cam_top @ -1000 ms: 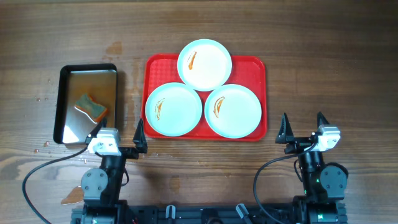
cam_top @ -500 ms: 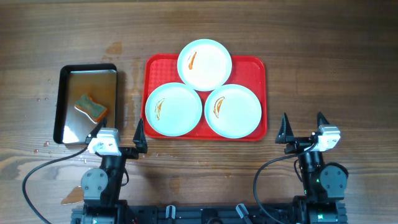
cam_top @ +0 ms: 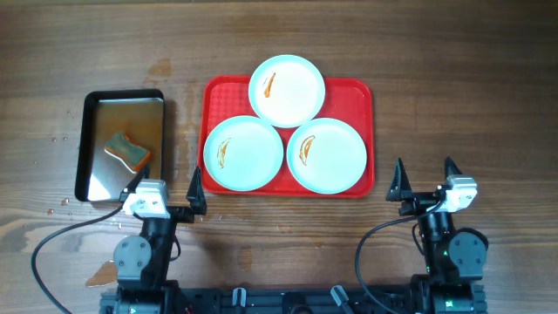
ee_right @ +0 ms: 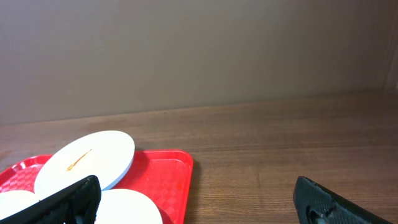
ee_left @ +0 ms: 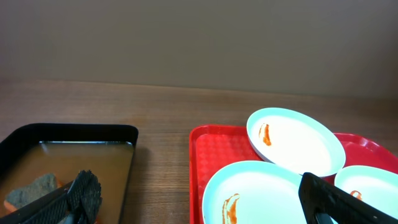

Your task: Clean dirty plates on tray and stack at the side

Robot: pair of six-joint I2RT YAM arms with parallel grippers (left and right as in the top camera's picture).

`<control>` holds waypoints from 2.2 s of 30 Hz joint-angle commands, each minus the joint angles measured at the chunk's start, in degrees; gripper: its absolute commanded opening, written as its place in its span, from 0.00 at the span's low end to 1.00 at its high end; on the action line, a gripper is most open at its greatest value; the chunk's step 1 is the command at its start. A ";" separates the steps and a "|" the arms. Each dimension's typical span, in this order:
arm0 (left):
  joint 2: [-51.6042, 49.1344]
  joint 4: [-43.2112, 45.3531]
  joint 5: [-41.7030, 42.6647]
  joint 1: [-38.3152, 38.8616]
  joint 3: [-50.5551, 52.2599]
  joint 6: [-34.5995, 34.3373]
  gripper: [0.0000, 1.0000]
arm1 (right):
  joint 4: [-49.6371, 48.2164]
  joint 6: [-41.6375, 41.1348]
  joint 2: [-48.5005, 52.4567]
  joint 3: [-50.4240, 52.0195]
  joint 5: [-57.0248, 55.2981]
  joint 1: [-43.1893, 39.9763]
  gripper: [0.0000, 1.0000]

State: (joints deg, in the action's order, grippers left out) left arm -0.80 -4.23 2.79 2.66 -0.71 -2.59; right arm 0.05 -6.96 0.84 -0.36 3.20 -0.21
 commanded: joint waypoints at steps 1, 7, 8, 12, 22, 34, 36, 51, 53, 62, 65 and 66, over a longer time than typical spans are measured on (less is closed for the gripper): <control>0.24 -0.13 -0.94 0.28 0.39 0.85 1.00 | -0.13 0.87 -0.42 0.07 0.46 -0.31 1.00; 0.24 -0.13 -0.94 0.28 0.39 0.85 1.00 | -0.13 0.87 -0.42 0.07 0.46 -0.31 1.00; 0.24 -0.13 -0.96 0.28 0.39 0.87 1.00 | -0.13 0.90 -0.42 0.07 0.46 -0.31 1.00; 0.24 -0.13 -0.94 0.28 0.39 0.85 1.00 | -0.13 0.87 -0.42 0.07 0.46 -0.31 1.00; 0.24 0.00 -0.74 0.28 0.39 0.59 1.00 | -0.13 0.87 -0.42 0.07 0.46 -0.31 1.00; 0.24 33.88 33.46 0.44 0.24 -20.52 1.00 | -0.13 0.87 -0.42 0.07 0.46 -0.31 1.00; 0.20 34.03 30.99 0.44 -1.53 -20.11 1.00 | -0.13 0.87 -0.42 0.07 0.46 -0.31 1.00; -34.07 -30.10 8.15 -2.67 -46.18 -11.34 1.00 | -0.13 0.87 -0.42 0.07 0.48 -0.31 1.00; -36.52 -27.82 11.13 -2.67 -46.18 -11.37 1.00 | -0.13 0.87 -0.42 0.07 0.46 -0.31 1.00; -55.15 -42.60 -10.49 -4.28 -57.22 -29.42 1.00 | -0.13 0.90 -0.42 0.07 0.46 -0.31 1.00; -64.30 -46.07 -12.22 -5.60 -59.98 -29.44 1.00 | -0.13 0.87 -0.42 0.07 0.46 -0.31 1.00; -65.61 -45.64 -11.10 -5.68 -59.95 -29.49 1.00 | -0.13 0.87 -0.42 0.07 0.46 -0.31 1.00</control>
State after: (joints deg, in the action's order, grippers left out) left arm -60.58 -49.39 -3.92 -2.04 -58.94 -29.23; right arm 0.05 -6.94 0.84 -0.36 3.20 -0.21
